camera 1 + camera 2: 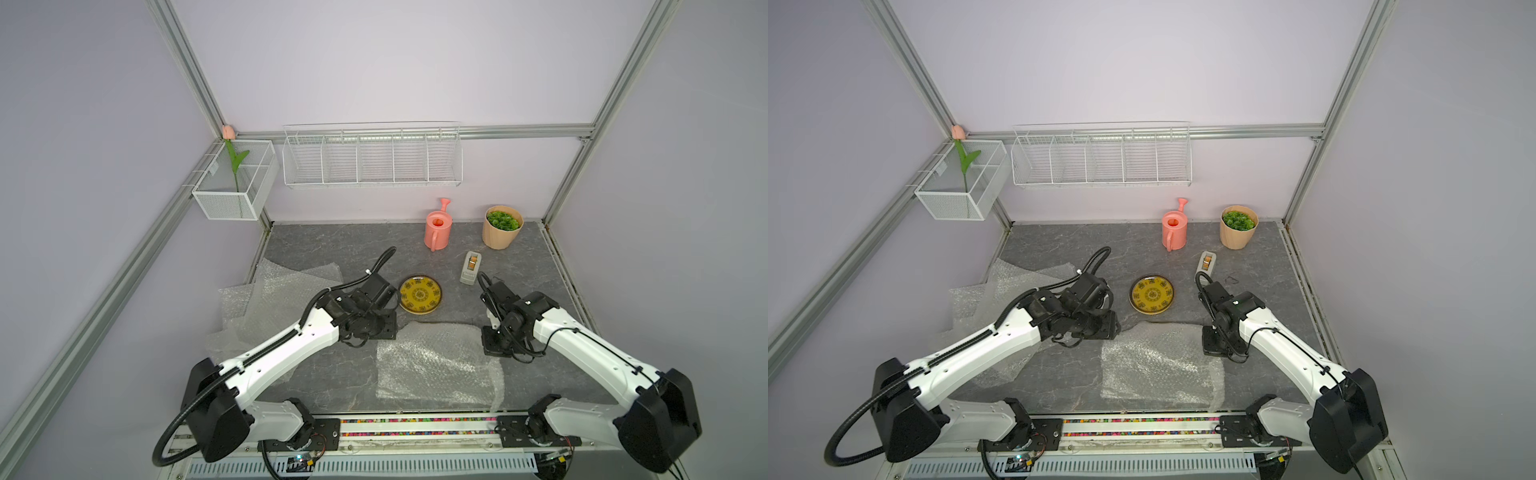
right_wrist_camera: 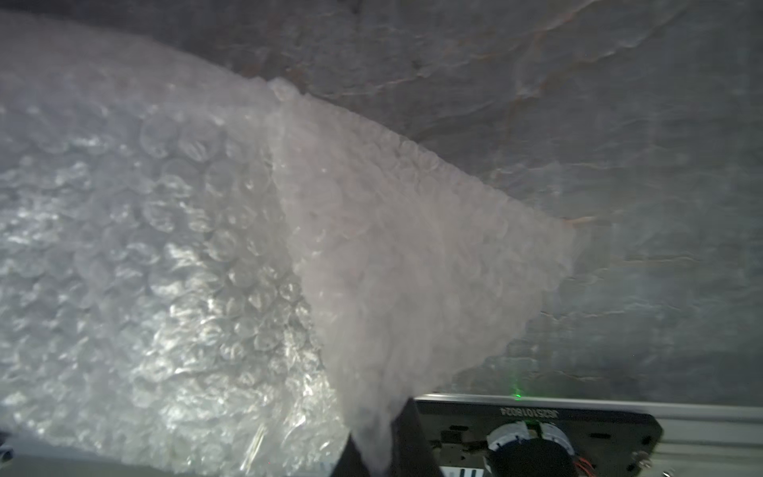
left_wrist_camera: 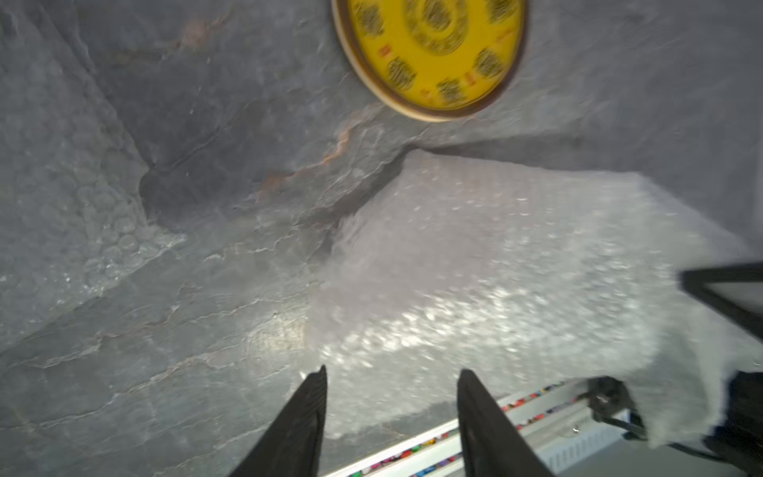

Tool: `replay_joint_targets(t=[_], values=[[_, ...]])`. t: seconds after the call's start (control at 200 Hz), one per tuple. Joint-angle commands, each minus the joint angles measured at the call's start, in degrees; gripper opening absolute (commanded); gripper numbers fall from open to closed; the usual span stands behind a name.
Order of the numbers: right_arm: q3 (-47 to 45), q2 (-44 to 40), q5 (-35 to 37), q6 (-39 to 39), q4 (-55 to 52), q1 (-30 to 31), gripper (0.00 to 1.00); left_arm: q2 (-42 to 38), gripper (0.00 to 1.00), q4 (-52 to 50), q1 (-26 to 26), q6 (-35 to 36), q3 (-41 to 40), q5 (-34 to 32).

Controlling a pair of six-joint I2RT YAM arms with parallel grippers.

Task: Wrap dinner plates in bubble wrap
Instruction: Place the bubble wrap at the center of the board, then adjust the bubble wrap at the center of the board.

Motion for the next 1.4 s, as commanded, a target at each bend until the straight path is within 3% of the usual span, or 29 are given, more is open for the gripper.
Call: replay_joint_targets(t=[0.0,0.21,0.355,0.49,0.53,0.62,0.68,0.79,1.01,1.085,1.16,1.22,1.29,1.395], values=[[-1.15,-0.79,8.35,2.90,-3.09,0.26,0.06,3.62,0.62,1.32,0.55,-0.48,-0.34,-0.47],[-1.58,0.32,6.37,2.93,-1.16,0.28,0.06,10.15,0.72,19.46,0.75,-2.54,-7.81,14.15],[-4.77,0.74,5.05,4.14,2.56,0.31,0.07,15.25,0.72,22.55,0.74,-4.87,-10.16,13.03],[-7.14,2.33,1.45,5.49,8.35,0.26,0.07,20.17,0.66,13.46,0.38,-4.28,-5.09,-0.41],[-7.18,3.21,1.38,5.88,8.61,0.29,0.17,21.94,0.64,9.69,0.41,-3.76,-2.75,-4.90],[-5.60,4.75,4.46,7.28,8.03,0.27,0.53,25.01,0.55,2.75,0.55,-2.83,1.16,-13.22],[-4.40,4.27,6.76,7.84,7.03,0.27,0.66,25.74,0.48,0.30,1.06,-1.91,2.37,-14.92],[-2.41,2.14,11.16,8.38,5.16,0.31,0.74,23.21,0.47,-1.64,1.51,-2.01,1.80,-17.09],[4.25,0.43,11.81,7.39,2.36,0.14,0.74,15.78,0.54,-6.49,1.74,-3.40,4.55,-18.86],[4.80,0.45,7.93,6.33,4.28,-0.51,0.73,14.37,0.54,-7.77,1.26,-3.63,6.95,-17.57],[4.25,0.57,-1.33,4.64,9.44,-1.63,0.70,13.70,0.54,-6.76,0.25,-3.12,9.19,-13.71],[2.11,0.92,-10.59,4.49,16.52,-2.59,0.67,14.06,0.47,-3.71,-1.17,-2.82,10.02,-8.66],[-1.36,3.07,-19.49,5.28,24.51,-4.16,0.66,15.96,0.33,2.83,-3.69,-2.11,9.40,-2.65],[-4.14,10.66,-24.93,4.35,28.54,-8.26,0.63,22.04,0.23,8.85,-6.57,-3.64,8.76,4.49]])
